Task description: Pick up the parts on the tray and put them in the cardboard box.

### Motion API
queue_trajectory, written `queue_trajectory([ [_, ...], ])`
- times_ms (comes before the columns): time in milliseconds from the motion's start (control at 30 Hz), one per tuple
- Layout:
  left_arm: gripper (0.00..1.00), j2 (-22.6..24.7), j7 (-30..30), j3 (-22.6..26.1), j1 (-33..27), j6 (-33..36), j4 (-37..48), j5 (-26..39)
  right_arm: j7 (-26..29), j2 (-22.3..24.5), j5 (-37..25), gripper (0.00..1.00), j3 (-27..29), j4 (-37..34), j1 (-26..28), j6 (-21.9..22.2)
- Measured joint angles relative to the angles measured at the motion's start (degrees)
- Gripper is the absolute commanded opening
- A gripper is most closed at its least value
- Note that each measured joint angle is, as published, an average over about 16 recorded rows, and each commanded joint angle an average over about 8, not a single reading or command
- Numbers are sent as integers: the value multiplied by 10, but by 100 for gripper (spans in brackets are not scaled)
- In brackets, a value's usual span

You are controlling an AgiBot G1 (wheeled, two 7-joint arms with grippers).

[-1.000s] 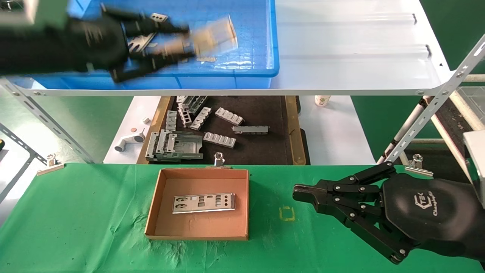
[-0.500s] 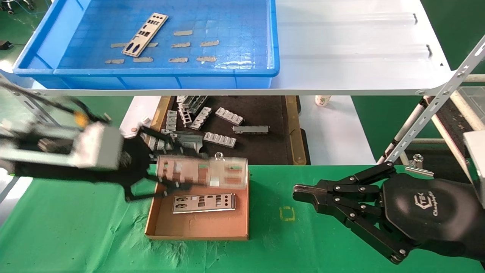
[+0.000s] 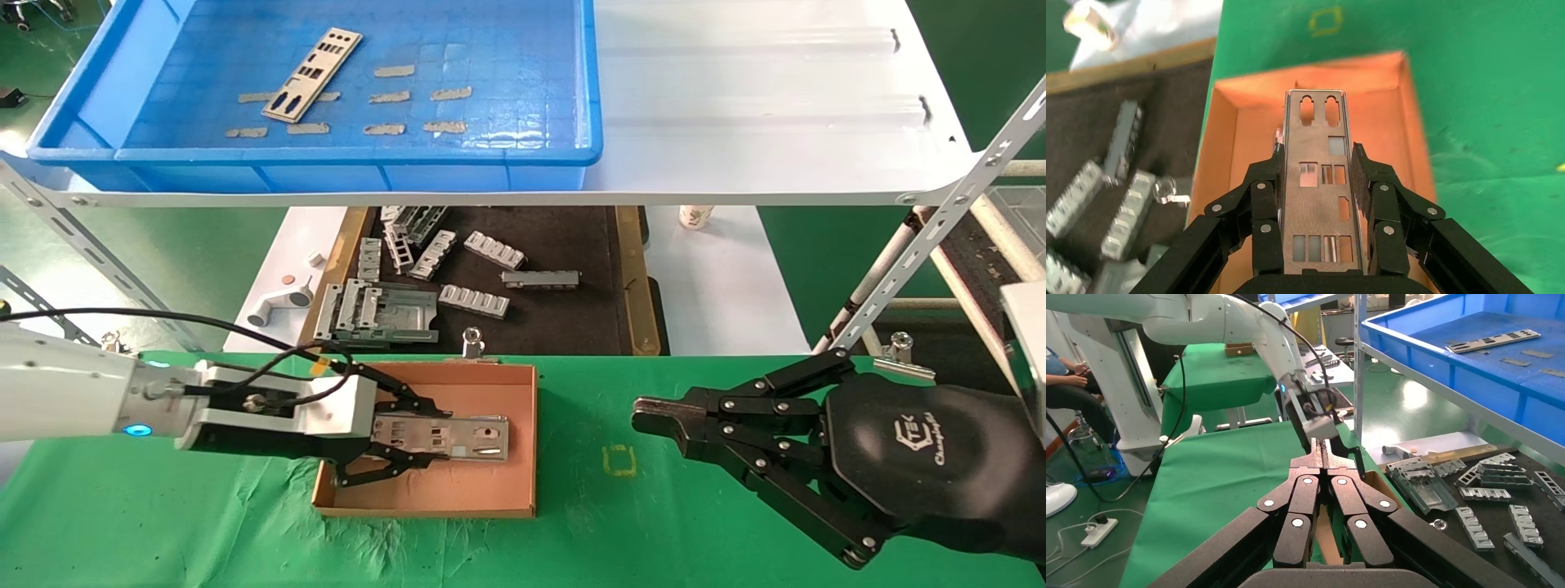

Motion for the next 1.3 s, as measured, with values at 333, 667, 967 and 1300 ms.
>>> queue_trajectory([
  [333, 0, 46, 34, 6, -3, -22, 98, 11, 0, 0, 0, 0, 0, 0, 0, 0],
  [667, 0, 73, 63, 5, -13, -26, 171, 12, 0, 0, 0, 0, 0, 0, 0, 0],
  [967, 54, 88, 79, 3, -19, -26, 214, 9, 0, 0, 0, 0, 0, 0, 0, 0],
  [1300, 100, 98, 89, 1, -24, -29, 246, 6, 0, 0, 0, 0, 0, 0, 0, 0],
])
